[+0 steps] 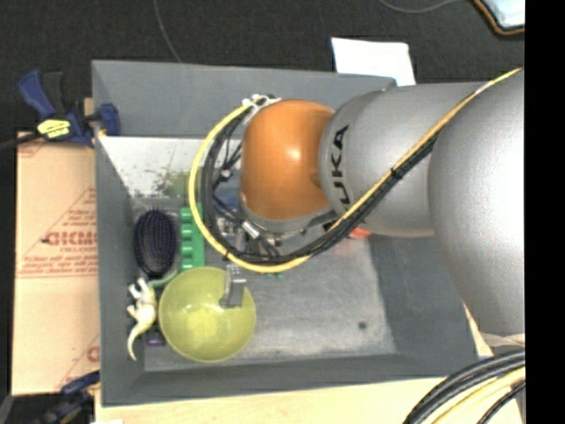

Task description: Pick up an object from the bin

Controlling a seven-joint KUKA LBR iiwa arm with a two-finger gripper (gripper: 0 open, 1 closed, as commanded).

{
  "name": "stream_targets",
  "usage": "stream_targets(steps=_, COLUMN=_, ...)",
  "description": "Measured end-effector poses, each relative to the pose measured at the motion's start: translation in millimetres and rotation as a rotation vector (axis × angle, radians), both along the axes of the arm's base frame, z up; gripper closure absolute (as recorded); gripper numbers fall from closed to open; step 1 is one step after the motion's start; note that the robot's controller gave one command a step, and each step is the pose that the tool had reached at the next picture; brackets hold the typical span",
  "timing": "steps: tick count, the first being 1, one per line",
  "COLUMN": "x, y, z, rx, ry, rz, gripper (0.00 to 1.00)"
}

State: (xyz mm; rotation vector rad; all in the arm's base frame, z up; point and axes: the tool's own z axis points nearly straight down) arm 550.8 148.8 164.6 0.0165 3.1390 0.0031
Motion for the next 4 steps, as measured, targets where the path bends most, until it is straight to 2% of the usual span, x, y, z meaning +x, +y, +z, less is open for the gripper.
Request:
stream_targets(steps=2, x=0.0, y=0.0, z=0.0, rx=0.0, ry=0.0, rz=0.0, gripper=0.0)
stream_targets(steps=3, x=69.9, y=-5.2, z=-42.8, rx=0.0, ry=-0.006, rz=0.23, gripper=0.0)
stream_targets(steps=4, x=-31.8, y=-31.4, z=-28.0, rx=0.0, ry=0.001, rz=-0.071, gripper=0.0)
